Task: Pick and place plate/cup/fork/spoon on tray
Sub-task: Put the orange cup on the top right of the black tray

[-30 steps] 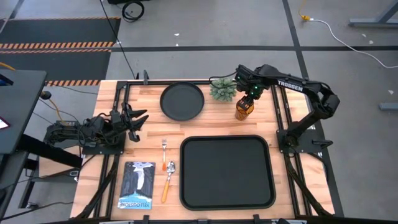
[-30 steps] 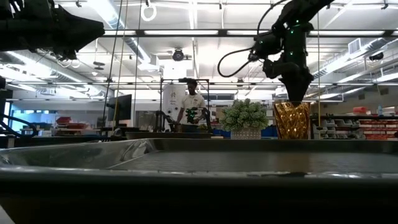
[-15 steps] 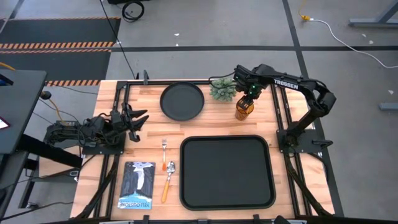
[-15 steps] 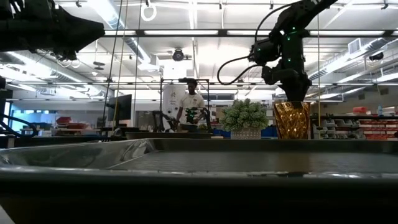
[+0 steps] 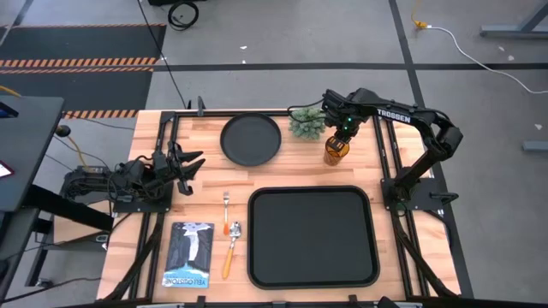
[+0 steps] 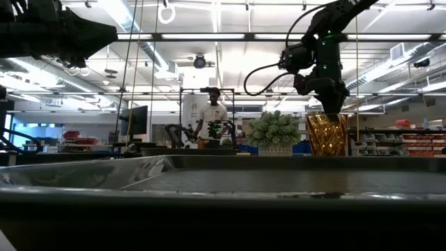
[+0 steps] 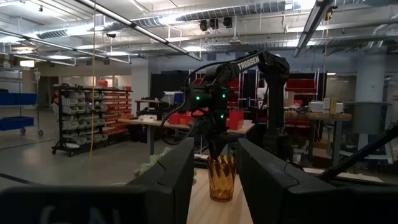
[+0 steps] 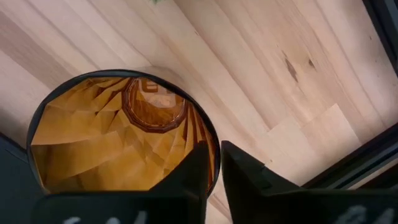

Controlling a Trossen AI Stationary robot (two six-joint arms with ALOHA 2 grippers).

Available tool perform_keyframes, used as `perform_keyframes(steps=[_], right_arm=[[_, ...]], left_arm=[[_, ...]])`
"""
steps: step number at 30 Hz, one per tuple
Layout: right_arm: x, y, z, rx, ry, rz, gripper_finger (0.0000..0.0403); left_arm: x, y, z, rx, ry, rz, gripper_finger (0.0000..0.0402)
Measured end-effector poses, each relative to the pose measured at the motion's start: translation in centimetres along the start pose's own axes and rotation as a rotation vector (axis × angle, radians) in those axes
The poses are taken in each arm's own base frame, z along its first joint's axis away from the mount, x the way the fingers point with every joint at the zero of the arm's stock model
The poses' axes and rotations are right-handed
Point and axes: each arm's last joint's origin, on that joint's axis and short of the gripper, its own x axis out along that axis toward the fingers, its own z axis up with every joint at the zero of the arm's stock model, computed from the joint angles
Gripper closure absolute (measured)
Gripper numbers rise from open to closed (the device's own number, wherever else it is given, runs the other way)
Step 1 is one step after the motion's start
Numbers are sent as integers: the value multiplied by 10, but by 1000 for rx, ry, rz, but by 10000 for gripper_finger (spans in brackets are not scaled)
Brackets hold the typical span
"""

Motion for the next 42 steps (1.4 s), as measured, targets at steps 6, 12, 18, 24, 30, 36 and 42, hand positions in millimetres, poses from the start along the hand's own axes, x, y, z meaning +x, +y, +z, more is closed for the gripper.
perform_keyframes(steps=[6,12,18,24,30,36,42], right_arm=[[0,1,-1,-5,6,30,385],[-1,1,-4,-16,43,46,391],[-4,4,-9,-27,60,48,390],[-18,8,-19,-53,22,65,390],[-33,19,-34,-55,25,112,391],[-45,41,-53,-159,51,139,391],[-54,63,-69,-184,64,159,391]], left_arm=[[0,0,0,0,0,0,273],[0,0,-1,2,6,-1,273],[0,0,-1,1,6,-1,273],[0,0,-1,2,5,0,273],[0,0,0,-1,0,1,273],[0,0,0,-5,-1,1,273],[0,0,1,-34,-12,2,273]])
